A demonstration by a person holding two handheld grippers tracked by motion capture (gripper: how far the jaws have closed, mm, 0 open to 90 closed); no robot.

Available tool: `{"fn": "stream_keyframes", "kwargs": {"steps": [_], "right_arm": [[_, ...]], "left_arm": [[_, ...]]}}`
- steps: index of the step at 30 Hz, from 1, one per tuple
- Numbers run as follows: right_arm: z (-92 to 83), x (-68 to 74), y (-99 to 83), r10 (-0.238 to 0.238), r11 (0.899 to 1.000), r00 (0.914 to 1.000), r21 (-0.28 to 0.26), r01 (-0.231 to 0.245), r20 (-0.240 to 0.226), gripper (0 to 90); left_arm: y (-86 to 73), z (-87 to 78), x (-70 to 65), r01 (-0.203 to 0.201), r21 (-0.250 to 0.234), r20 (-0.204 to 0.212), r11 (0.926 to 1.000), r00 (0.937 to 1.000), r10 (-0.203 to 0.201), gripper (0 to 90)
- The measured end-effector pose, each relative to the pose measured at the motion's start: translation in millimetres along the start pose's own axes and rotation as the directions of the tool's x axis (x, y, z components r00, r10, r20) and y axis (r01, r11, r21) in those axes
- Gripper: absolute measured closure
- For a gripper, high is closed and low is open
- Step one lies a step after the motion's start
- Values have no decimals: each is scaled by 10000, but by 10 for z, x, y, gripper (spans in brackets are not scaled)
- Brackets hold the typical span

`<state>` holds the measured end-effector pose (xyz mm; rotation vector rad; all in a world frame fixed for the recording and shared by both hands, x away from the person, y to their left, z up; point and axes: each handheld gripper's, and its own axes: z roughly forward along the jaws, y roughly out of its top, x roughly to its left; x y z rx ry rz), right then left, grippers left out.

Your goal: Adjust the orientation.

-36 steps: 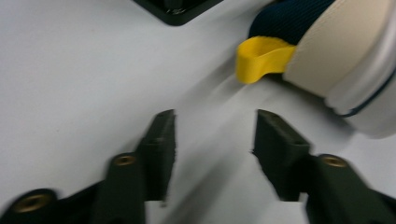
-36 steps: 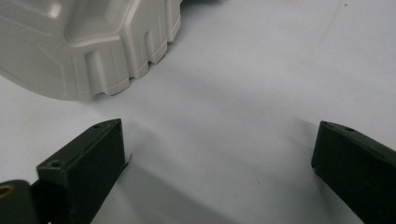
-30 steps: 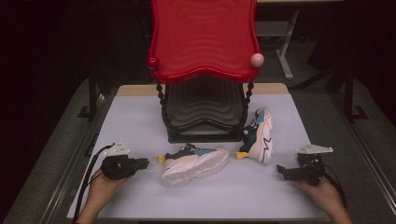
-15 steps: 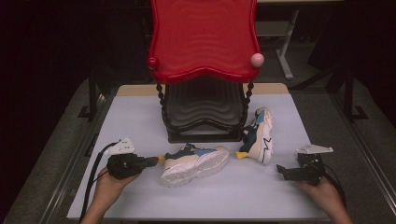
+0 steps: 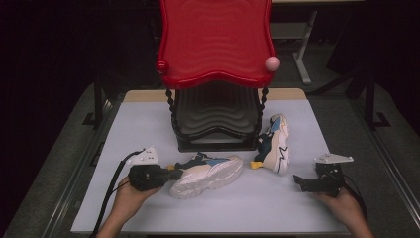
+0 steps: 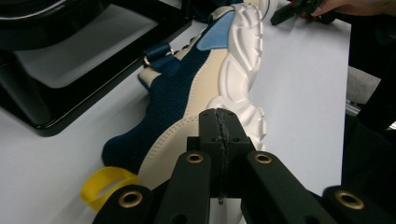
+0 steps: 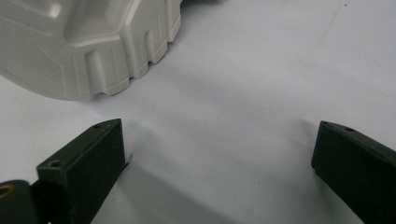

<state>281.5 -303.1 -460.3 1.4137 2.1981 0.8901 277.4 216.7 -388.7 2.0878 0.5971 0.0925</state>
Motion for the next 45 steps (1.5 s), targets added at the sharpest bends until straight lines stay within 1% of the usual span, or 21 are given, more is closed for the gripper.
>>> {"fn": "stream_keyframes", "kwargs": {"steps": [6,8,12,18,23,25,27,28,29,30,31,32,33,34,36,37,38,39,42,44,45], "right_arm": [[0,0,0,0,10000,10000,0,0,0,20],[0,0,0,1,10000,10000,0,-1,0,20],[0,0,0,1,10000,10000,0,-1,1,20],[0,0,0,0,10000,10000,0,0,0,20],[0,0,-1,-2,10000,10000,-1,2,2,20],[0,0,-1,-4,10000,10000,-3,4,1,20],[0,0,-1,-2,10000,10000,-3,2,1,20],[0,0,-1,-3,10000,10000,-3,3,1,20],[0,0,-1,-3,10000,10000,-5,3,2,20],[0,0,-1,-3,10000,10000,-5,3,2,20],[0,0,-1,-2,10000,10000,-6,2,0,20],[0,0,-1,-2,10000,10000,-6,2,0,20],[0,0,-1,-2,10000,10000,-5,2,1,20],[0,0,-1,-3,10000,10000,-5,3,1,20],[0,0,-1,-5,10000,10000,-6,5,0,20],[0,0,-1,-3,10000,10000,-6,3,1,20],[0,0,0,-4,10000,10000,-4,4,1,20],[0,0,-1,0,10000,10000,-6,0,0,20],[0,0,-1,-1,10000,10000,-5,1,-1,20],[0,0,0,3,10000,10000,-3,-3,-1,20],[0,0,0,5,10000,10000,-2,-5,-3,20]], "left_arm": [[-6,18,-12,70,-45,76,10000,9999,-69,897],[-13,21,-18,127,-85,253,9999,9996,-125,897],[-14,18,-36,75,-68,207,9999,9998,-74,898],[-19,6,-75,112,-95,476,9999,9988,-107,899],[-29,-5,-155,23,-137,725,9999,9974,-13,898],[-48,-11,-211,-26,-185,894,9998,9960,43,898],[-56,-14,-235,-62,-191,903,9998,9959,79,899],[-61,-17,-258,-171,-178,925,9997,9955,186,899],[-81,-17,-307,-185,-181,1084,9997,9939,203,898],[-81,-17,-307,-185,-181,1084,9997,9939,203,898],[-106,-13,-357,-248,-158,1281,9996,9914,266,898],[-106,-13,-357,-248,-158,1281,9996,9914,266,898],[-121,-8,-383,-284,-167,1352,9995,9904,304,898],[-150,-3,-450,-456,-177,1300,9988,9904,475,899],[-165,2,-485,-478,-163,1309,9987,9902,495,898],[-181,6,-516,-582,-128,1308,9982,9896,594,899],[-221,24,-570,-614,31,1464,9981,9874,603,898],[-221,24,-570,-614,31,1464,9981,9874,603,898],[-275,64,-633,-680,243,1739,9974,9828,628,899],[-295,93,-655,-786,468,1903,9958,9793,683,899],[-309,109,-664,-944,706,1858,9930,9793,799,899]]}}
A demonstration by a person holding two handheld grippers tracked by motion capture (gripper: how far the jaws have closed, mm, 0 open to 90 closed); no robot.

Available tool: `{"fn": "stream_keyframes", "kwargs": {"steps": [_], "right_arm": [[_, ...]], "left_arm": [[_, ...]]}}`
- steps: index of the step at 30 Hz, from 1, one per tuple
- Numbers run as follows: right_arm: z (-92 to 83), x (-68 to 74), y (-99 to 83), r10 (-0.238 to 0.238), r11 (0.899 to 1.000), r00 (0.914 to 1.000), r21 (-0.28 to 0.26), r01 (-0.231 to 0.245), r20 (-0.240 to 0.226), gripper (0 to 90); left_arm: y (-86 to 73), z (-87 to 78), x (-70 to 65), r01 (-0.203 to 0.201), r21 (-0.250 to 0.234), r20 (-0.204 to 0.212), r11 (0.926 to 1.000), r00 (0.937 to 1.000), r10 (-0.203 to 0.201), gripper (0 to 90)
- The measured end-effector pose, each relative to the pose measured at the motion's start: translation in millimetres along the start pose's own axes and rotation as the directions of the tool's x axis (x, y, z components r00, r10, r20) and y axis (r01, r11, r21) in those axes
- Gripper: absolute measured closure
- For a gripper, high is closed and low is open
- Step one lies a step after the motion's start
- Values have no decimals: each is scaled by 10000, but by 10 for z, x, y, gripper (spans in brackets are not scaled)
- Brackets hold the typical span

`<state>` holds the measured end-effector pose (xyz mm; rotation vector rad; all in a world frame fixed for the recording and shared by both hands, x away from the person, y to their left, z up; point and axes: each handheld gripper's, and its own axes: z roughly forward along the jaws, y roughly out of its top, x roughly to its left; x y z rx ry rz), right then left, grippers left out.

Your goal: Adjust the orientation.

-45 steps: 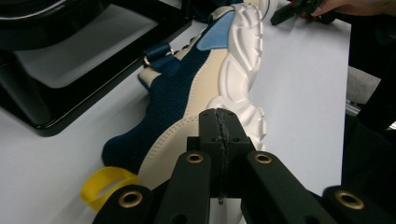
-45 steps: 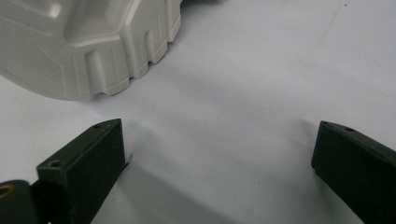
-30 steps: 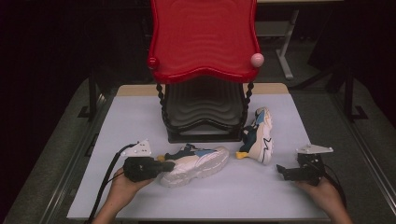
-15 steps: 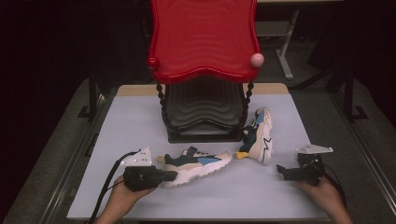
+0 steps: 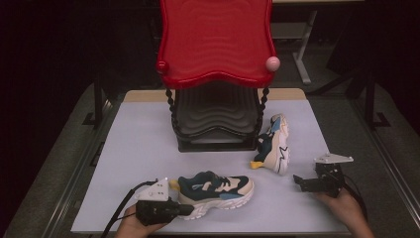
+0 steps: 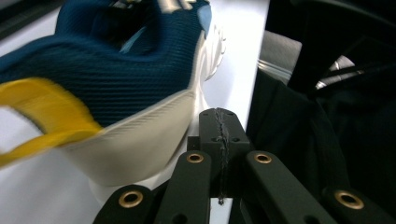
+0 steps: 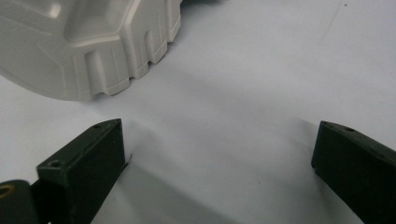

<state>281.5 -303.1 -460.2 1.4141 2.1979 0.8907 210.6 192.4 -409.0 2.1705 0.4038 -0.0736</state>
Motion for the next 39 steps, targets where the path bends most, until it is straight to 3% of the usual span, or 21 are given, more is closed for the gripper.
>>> {"fn": "stream_keyframes", "kwargs": {"steps": [2,4,8,11,14,17,21,24,29,39], "right_arm": [[0,0,0,-3,10000,10000,-1,3,-1,20],[0,0,0,5,10000,10000,1,-5,-4,20],[0,-1,0,14,10000,10000,5,-14,-8,20],[0,-1,0,6,10000,10000,2,-6,-6,20],[1,-1,0,3,10000,10000,1,-3,-4,20],[1,0,0,2,10000,10000,2,-2,-2,20],[1,0,0,1,10000,10000,2,-1,-2,20],[0,0,0,7,10000,10000,5,-7,-7,20],[0,-1,0,8,10000,10000,5,-8,-9,20],[1,-1,0,3,10000,10000,2,-3,-6,20]], "left_arm": [[-44,66,-4,-99,679,-233,9976,9997,115,898],[-60,79,1,-97,741,-406,9972,9991,127,898],[-37,22,16,-25,410,-276,9992,9996,37,898],[65,-105,-41,-215,-328,28,9992,9998,216,897],[150,-173,-62,-304,-709,90,9970,9995,311,890],[330,-266,-40,-736,-1004,-228,9922,9972,717,825],[531,-289,87,-979,-1157,-561,9884,9942,920,770],[640,-220,236,-991,-1049,-593,9895,9939,933,714],[722,-23,370,-1152,-412,-541,9925,9921,1129,680],[730,207,406,-1415,586,-648,9882,9873,1452,669]]}}
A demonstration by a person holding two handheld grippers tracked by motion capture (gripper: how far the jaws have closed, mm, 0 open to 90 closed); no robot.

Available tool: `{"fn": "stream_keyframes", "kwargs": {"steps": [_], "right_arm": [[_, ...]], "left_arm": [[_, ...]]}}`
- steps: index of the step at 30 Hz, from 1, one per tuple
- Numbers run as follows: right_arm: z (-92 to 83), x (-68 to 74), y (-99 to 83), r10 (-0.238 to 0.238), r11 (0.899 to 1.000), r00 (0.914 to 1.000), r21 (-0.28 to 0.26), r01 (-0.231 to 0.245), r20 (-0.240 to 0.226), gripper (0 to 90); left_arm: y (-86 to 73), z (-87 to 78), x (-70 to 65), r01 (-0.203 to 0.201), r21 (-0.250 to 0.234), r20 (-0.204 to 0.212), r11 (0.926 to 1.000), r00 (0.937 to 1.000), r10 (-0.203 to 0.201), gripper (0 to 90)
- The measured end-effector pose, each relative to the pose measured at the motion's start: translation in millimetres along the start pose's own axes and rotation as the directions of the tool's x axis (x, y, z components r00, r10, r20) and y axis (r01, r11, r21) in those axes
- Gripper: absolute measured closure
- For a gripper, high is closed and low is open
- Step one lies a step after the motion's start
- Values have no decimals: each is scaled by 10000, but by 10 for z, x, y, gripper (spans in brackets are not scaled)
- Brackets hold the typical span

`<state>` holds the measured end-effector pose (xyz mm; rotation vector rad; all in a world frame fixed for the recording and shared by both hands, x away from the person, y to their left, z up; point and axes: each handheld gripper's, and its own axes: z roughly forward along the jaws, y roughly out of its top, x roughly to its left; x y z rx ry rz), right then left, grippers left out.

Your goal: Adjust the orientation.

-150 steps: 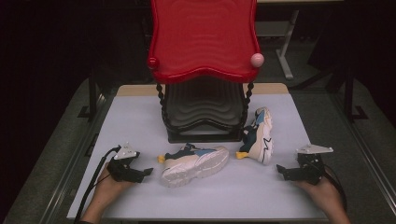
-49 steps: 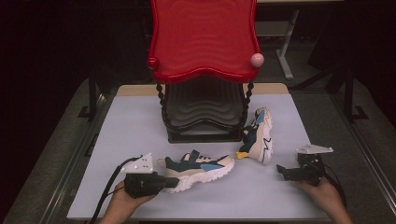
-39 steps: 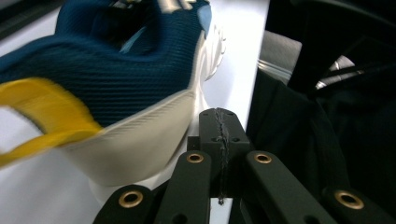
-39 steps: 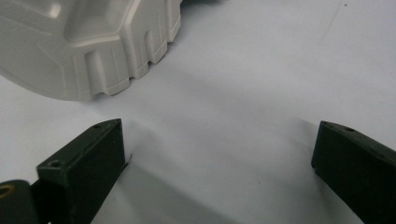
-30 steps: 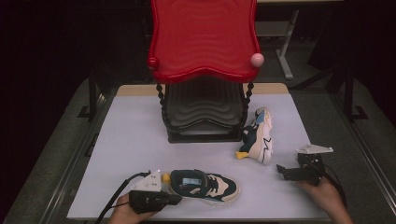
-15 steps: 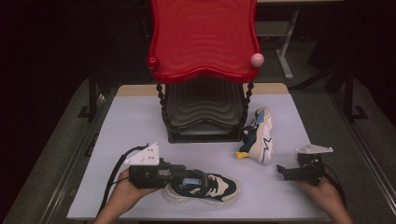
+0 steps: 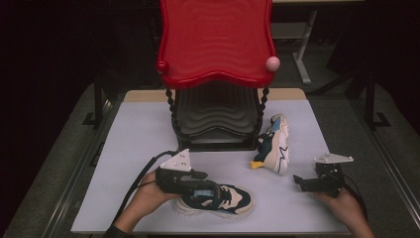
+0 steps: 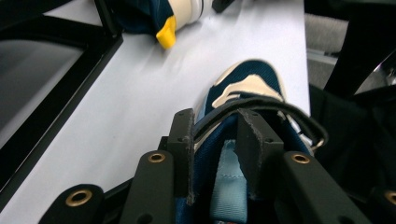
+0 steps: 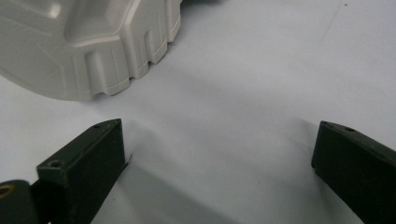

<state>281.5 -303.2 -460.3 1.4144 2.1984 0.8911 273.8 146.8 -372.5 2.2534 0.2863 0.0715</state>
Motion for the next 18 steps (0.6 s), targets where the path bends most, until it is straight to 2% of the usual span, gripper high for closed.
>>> {"fn": "stream_keyframes", "kwargs": {"steps": [2,5,8,12,15,18], "right_arm": [[0,0,0,2,10000,10000,1,-2,0,20],[0,0,0,2,10000,10000,-1,-2,0,20],[0,0,0,6,10000,10000,1,-6,-2,20],[0,0,0,2,10000,10000,-1,-2,-1,20],[0,0,0,7,10000,10000,0,-7,-2,20],[0,0,0,10,10000,10000,4,-10,-5,20]], "left_arm": [[15,38,-3,-192,389,-15,9991,9998,193,689],[37,38,-8,-367,528,-46,9979,9993,370,721],[63,46,-31,-716,722,-201,9948,9971,732,772],[91,45,-45,-976,879,-14,9913,9952,981,840],[101,49,-60,-1033,923,-158,9904,9943,1052,856],[86,31,-37,-905,783,-312,9928,9952,932,859]]}}
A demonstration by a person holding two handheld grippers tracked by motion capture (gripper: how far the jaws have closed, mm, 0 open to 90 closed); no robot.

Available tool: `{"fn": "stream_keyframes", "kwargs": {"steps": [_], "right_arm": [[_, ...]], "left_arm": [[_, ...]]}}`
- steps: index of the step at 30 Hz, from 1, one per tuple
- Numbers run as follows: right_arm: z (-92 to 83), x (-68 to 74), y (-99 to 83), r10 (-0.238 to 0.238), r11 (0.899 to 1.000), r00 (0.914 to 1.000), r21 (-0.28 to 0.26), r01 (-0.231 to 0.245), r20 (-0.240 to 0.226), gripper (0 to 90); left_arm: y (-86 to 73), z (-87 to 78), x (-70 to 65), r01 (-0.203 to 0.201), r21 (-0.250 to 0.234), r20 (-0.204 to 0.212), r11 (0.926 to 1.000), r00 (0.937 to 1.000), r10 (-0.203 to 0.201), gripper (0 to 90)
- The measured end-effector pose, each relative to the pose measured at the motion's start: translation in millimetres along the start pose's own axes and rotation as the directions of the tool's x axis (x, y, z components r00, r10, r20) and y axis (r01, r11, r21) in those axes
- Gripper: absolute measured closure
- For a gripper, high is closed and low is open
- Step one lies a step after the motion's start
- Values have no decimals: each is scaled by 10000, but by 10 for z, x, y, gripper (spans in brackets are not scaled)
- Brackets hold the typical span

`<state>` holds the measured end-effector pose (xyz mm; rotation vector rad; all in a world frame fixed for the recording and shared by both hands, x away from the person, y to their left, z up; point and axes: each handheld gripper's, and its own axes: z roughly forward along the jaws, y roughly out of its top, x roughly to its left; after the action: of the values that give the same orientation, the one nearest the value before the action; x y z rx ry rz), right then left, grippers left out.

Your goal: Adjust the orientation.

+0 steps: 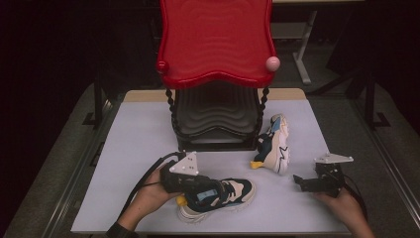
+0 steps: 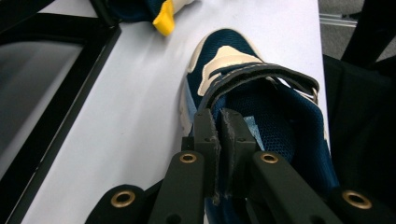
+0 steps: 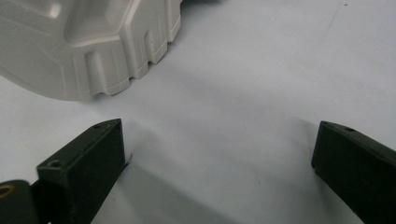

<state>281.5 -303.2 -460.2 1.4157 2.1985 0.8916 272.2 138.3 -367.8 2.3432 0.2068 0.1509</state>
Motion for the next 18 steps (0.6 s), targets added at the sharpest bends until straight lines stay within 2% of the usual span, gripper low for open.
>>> {"fn": "stream_keyframes", "kwargs": {"steps": [4,7,9,13,16,18], "right_arm": [[0,-1,0,-2,10000,10000,-3,2,3,20],[0,-1,0,2,10000,10000,1,-2,0,20],[0,-1,0,-2,10000,10000,-1,2,1,20],[0,0,0,3,10000,10000,3,-3,0,20],[1,0,0,1,10000,10000,2,-1,1,20],[1,-1,0,-5,10000,10000,0,5,5,20]], "left_arm": [[-48,-114,75,307,-202,-501,9993,9982,-316,860],[-131,-219,169,782,-449,-864,9959,9929,-819,860],[-204,-284,238,1011,-399,-1160,9941,9877,-1051,860],[-378,-403,379,1632,-510,-1898,9853,9670,-1700,860],[-503,-477,474,2152,-628,-2206,9746,9493,-2238,859],[-563,-497,510,2342,-650,-2231,9700,9441,-2428,857]]}}
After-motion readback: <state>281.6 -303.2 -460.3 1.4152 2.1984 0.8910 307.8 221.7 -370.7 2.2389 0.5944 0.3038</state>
